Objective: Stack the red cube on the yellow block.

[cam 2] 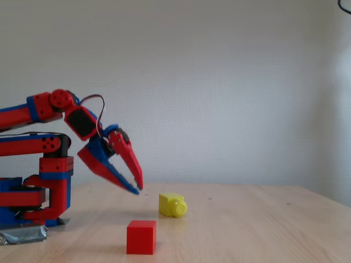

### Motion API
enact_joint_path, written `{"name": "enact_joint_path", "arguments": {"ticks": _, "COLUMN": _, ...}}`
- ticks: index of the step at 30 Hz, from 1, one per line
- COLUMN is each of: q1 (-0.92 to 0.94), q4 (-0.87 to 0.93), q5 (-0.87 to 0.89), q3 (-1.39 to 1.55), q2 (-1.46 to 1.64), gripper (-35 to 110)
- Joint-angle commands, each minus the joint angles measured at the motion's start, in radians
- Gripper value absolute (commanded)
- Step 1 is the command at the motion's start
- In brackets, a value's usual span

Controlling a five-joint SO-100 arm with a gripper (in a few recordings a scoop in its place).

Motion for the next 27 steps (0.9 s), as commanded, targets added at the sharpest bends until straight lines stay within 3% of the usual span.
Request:
{"name": "enact_joint_path", "arguments": {"ticks": 1, "q1": -0.008, "q4": -0.020, "q5": 0.020, "q3": -0.152, "q2": -0.035, "gripper": 0}}
{"name": "enact_joint_path", "arguments": {"ticks": 7, "q1": 0.012, "q4": -0.038, "q5": 0.066, "q3": -0.360, "q2": -0.196, "gripper": 0}}
{"name": "enact_joint_path", "arguments": {"ticks": 19, "q1": 0.206, "q4": 0.100, "q5": 0.083, "q3": -0.825, "q2": -0.721, "gripper": 0}}
{"name": "enact_joint_path", "arguments": {"ticks": 27, "q1": 0.314, "q4": 0.156, "q5": 0.058, "q3": -0.887, "q2": -0.988, "gripper": 0}}
